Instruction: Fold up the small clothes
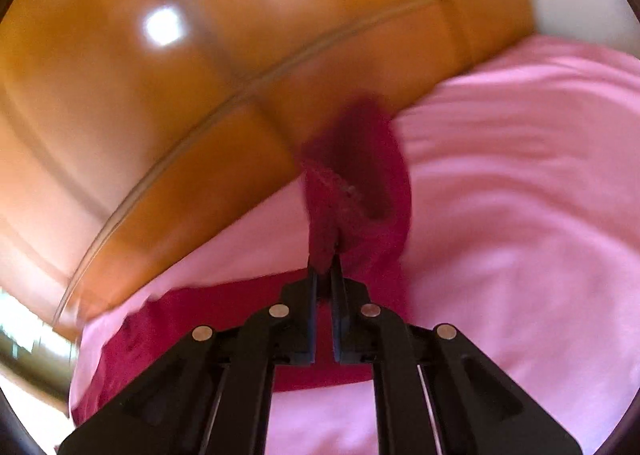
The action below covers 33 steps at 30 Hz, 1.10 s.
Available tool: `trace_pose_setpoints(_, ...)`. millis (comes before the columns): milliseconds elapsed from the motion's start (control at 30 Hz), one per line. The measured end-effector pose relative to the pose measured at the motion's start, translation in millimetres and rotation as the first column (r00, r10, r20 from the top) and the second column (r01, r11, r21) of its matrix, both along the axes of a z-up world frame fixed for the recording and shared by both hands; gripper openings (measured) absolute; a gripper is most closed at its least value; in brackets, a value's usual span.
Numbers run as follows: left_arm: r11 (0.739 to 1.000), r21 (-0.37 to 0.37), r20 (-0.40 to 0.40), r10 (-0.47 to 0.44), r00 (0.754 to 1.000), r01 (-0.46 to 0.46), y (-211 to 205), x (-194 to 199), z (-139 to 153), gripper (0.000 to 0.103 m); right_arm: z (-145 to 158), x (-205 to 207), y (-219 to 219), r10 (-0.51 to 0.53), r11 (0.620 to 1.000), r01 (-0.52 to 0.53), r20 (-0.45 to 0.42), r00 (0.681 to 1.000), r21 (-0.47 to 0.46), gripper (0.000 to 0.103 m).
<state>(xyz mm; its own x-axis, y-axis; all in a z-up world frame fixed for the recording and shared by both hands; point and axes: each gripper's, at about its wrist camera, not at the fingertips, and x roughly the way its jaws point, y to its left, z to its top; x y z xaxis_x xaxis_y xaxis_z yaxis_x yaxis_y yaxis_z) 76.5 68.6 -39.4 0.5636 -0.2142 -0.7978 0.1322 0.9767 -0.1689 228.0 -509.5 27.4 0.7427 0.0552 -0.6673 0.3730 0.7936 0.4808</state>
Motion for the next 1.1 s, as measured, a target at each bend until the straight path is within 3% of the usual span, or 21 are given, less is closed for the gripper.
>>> trace_pose_setpoints(100,1.000,-0.015,0.025,-0.002,1.000,0.002,2,2,4,0.085,3,26,58,0.120,0.993,-0.120,0.008,0.993,-0.006,0.005)
trace_pose_setpoints(200,0.997,-0.081,0.004,0.017,1.000,-0.017,11,8,5,0.087,-3,52,118,0.236,0.972,-0.236,0.003,0.972,0.010,0.005)
trace_pose_setpoints(367,0.969,-0.245,-0.049,0.007,0.999,-0.019,22,19,9,0.086,-14,88,222,0.406,0.913,-0.406,-0.002,0.914,0.034,0.005)
trace_pose_setpoints(467,0.965,-0.264,-0.028,-0.020,0.999,0.012,20,26,19,0.072,-24,99,282,0.495,0.869,-0.494,-0.024,0.869,0.043,0.005)
trace_pose_setpoints(633,0.942,-0.336,-0.003,-0.025,1.000,0.023,20,51,34,0.072,-51,108,334,0.578,0.816,-0.576,-0.072,0.813,0.054,0.006)
trace_pose_setpoints(700,0.929,-0.369,-0.007,-0.023,1.000,0.019,20,63,38,0.072,-56,108,341,0.590,0.807,-0.587,-0.078,0.803,0.064,0.012)
trace_pose_setpoints(767,0.919,-0.395,-0.014,-0.027,1.000,0.020,18,75,40,0.072,-51,97,329,0.583,0.812,-0.579,-0.054,0.810,0.077,0.031)
trace_pose_setpoints(900,0.896,-0.444,-0.054,-0.026,0.998,-0.001,11,106,37,0.072,-34,68,292,0.557,0.826,-0.556,0.015,0.830,0.087,0.049)
trace_pose_setpoints(933,0.891,-0.454,-0.063,-0.028,0.998,-0.004,9,113,36,0.072,-31,59,282,0.547,0.832,-0.547,0.032,0.837,0.096,0.058)
trace_pose_setpoints(1033,0.881,-0.473,-0.104,-0.034,0.994,-0.019,-4,138,28,0.072,-26,24,243,0.491,0.860,-0.495,0.065,0.869,0.124,0.063)
trace_pose_setpoints(1100,0.894,-0.446,-0.122,-0.019,0.992,-0.038,-13,152,22,0.072,-28,-1,213,0.430,0.890,-0.435,0.064,0.900,0.135,0.068)
